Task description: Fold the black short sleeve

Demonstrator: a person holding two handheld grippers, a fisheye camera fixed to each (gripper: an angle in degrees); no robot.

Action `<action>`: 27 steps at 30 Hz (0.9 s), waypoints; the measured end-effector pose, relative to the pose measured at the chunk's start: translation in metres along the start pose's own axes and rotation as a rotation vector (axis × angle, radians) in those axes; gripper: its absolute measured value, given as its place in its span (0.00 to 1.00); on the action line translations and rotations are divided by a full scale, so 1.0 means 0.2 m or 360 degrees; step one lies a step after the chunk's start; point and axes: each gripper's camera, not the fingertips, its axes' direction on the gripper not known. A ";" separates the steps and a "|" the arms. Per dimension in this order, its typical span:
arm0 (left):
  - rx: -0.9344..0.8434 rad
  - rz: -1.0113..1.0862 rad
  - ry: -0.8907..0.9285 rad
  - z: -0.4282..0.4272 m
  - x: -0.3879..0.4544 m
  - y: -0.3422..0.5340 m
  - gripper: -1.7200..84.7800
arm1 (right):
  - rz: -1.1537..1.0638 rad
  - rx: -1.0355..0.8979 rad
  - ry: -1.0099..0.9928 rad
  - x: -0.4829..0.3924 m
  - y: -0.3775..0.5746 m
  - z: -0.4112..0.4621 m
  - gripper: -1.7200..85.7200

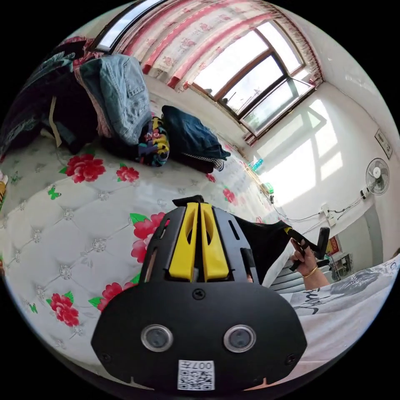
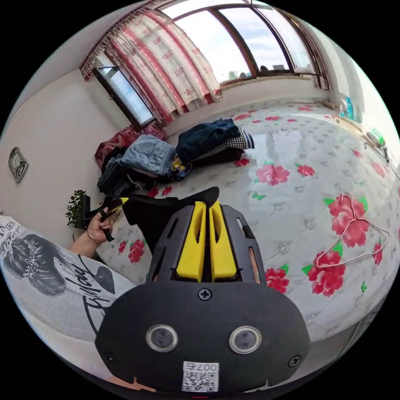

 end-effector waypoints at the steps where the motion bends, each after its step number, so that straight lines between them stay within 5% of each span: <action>1: 0.0105 0.0053 0.0074 -0.13 0.05 0.02 0.01 | -0.0057 0.0118 0.0027 -0.08 0.00 -0.16 0.02; 12: 0.1041 0.0923 0.0399 -1.24 0.79 0.38 0.01 | -0.0665 0.1152 0.0224 -1.01 0.34 -1.33 0.02; 19: 0.1469 0.1206 0.0325 -1.56 1.00 0.61 0.01 | -0.0909 0.1421 0.0342 -1.35 0.51 -1.63 0.02; 27: 0.1424 0.1195 0.0116 -1.32 1.00 0.33 0.01 | -0.0880 0.1321 0.0207 -1.21 0.14 -1.47 0.02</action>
